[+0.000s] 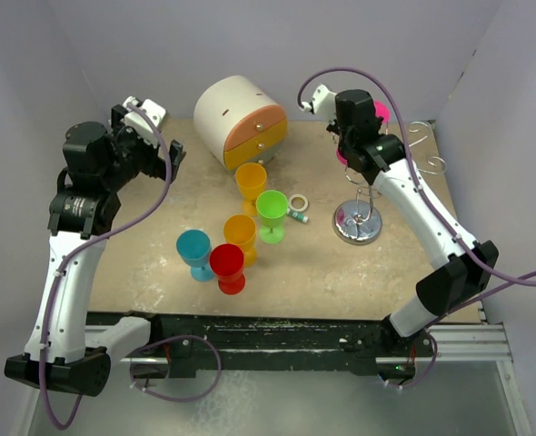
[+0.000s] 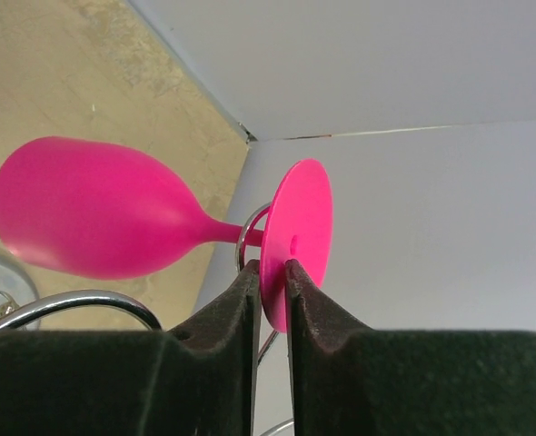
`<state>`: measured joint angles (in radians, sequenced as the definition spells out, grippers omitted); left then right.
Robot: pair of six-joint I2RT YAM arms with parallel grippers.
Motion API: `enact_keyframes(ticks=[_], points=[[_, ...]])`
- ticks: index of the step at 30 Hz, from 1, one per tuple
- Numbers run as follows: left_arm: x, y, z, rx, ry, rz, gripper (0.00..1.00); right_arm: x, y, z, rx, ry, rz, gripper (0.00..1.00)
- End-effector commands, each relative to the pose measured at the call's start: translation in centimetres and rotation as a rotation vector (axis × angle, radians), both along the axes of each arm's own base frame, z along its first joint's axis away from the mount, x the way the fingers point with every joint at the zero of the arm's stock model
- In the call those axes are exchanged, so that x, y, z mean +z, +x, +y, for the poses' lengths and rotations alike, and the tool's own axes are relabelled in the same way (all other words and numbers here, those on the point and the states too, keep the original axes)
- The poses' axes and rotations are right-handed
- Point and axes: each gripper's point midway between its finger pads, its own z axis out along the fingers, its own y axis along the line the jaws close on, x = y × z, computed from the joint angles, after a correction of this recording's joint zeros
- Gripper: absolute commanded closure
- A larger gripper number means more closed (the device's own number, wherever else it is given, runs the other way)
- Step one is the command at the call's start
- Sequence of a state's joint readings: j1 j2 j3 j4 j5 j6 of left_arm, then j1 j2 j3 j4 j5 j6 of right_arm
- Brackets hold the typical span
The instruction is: Place the wine glass upside down on the wine glass rack
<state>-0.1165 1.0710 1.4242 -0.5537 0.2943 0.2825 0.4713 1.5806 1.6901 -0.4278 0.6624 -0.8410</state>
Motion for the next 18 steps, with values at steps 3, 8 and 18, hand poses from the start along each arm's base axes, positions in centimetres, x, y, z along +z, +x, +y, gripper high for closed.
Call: enact_keyframes(ticks=[3,8,18], points=[[0.3,0.7,0.3,0.007,0.029,-0.041,0.01,1.7,-1.5,0.1,0.010,0.087,-0.040,0.75],[-0.5,1.1,0.3,0.010,0.040,-0.027,0.01,1.8,-1.7,0.5,0.035,0.124,-0.033,0.71],[-1.6,1.5,0.6,0.021,0.063,-0.003,0.01,1.9,-2.3,0.9,0.060,0.168,-0.025,0.63]])
